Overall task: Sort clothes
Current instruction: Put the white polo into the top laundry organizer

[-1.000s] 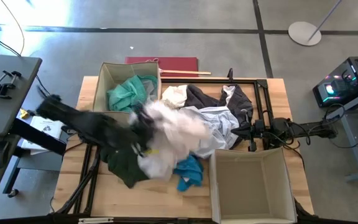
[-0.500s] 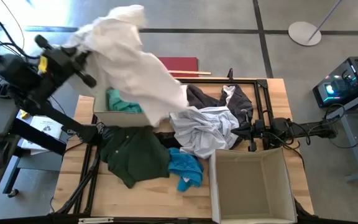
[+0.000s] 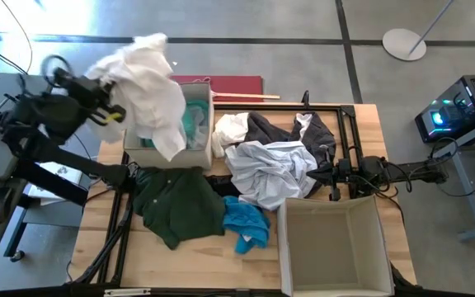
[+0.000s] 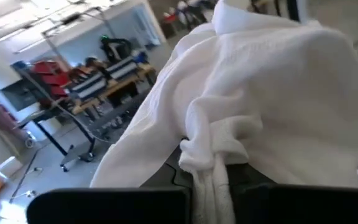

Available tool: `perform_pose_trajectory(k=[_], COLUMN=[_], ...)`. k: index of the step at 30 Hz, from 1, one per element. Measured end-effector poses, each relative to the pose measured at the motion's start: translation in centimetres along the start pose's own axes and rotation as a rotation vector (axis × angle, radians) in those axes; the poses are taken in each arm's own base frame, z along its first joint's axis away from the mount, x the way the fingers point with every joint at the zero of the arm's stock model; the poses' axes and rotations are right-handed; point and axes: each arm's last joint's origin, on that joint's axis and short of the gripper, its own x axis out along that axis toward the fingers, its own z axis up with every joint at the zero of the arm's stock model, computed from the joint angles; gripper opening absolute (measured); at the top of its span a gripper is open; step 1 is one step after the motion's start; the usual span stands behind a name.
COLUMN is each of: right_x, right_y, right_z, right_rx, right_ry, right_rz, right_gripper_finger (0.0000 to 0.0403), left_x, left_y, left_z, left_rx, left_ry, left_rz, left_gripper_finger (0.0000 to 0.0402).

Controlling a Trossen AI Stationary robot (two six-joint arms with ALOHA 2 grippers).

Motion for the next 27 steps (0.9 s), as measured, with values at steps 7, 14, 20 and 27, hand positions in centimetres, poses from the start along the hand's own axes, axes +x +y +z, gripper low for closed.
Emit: perform_pose_trajectory(k=[7, 14, 20, 27], right_x=[0.0, 0.0, 0.0, 0.0], right_y=[0.0, 0.0, 0.0, 0.0], right_z=[0.0, 0.0, 0.0, 0.0], right_rx=[0.0, 0.0, 0.0, 0.0], right_ry=[0.0, 0.0, 0.0, 0.0], right_rz=[0.0, 0.0, 0.0, 0.0], right_gripper_finger=[0.0, 0.0, 0.0, 0.0], left_x=[3.9, 12.2, 17.4, 21.7], left_y=[-6.3, -9.9, -12.7, -16.0], left_z=[-2.3, -8.1, -14.0, -17.5], left_rx=[0.246, 0.359, 0.279, 0.315], left_ry=[0.19, 0.627, 0.896, 0.96], left_rz=[-0.061, -0.148, -0.406, -0.49], left_gripper_finger=[0.0005, 0.0005, 0.0005, 0.0012])
